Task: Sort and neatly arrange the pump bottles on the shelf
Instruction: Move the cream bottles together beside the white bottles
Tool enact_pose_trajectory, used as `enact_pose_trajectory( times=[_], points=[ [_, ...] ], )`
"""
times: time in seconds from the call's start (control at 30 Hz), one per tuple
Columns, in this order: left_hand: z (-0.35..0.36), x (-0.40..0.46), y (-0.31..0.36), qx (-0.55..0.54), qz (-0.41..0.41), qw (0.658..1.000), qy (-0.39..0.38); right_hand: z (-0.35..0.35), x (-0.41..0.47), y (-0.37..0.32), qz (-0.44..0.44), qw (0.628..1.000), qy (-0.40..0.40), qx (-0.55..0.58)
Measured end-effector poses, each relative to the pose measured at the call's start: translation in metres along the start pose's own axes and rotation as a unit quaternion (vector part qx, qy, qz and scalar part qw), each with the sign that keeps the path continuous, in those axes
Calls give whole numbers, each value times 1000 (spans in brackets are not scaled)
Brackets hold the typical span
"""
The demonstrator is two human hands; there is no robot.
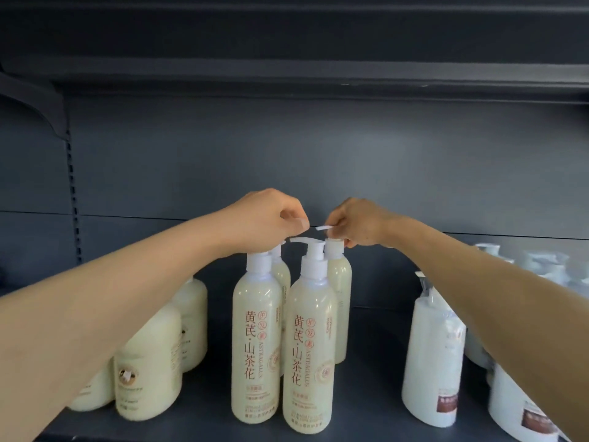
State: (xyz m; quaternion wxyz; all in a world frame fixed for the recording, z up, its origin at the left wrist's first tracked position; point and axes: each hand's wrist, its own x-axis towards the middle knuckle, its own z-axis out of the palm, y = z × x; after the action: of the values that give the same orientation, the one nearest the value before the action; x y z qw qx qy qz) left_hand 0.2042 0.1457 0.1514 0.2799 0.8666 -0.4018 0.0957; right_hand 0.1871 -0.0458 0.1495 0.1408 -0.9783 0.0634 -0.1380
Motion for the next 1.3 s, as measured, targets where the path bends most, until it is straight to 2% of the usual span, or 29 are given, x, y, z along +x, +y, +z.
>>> enact_pose_trajectory(
  times=[0.13,0.27,0.43,0.57,0.77,1.3],
  points=[
    [0,9,1,24,-10,1000,-10,-2,11,-2,26,999,4,24],
    [-1,16,1,26,-17,999,-12,0,11,-9,23,999,9,-33],
    [-1,24,2,33,-29,999,-18,-22,5,-2,-2,995,-95,12],
    [1,26,1,46,-43,998,-20,-27,2,6,-80,986,-146,1],
    [-2,23,-6,40,-59,997,-9,-14,10,8,-106,985,-119,62],
    [-7,17,-12,13,-61,998,10,0,10,-13,-84,982,-81,151]
  ],
)
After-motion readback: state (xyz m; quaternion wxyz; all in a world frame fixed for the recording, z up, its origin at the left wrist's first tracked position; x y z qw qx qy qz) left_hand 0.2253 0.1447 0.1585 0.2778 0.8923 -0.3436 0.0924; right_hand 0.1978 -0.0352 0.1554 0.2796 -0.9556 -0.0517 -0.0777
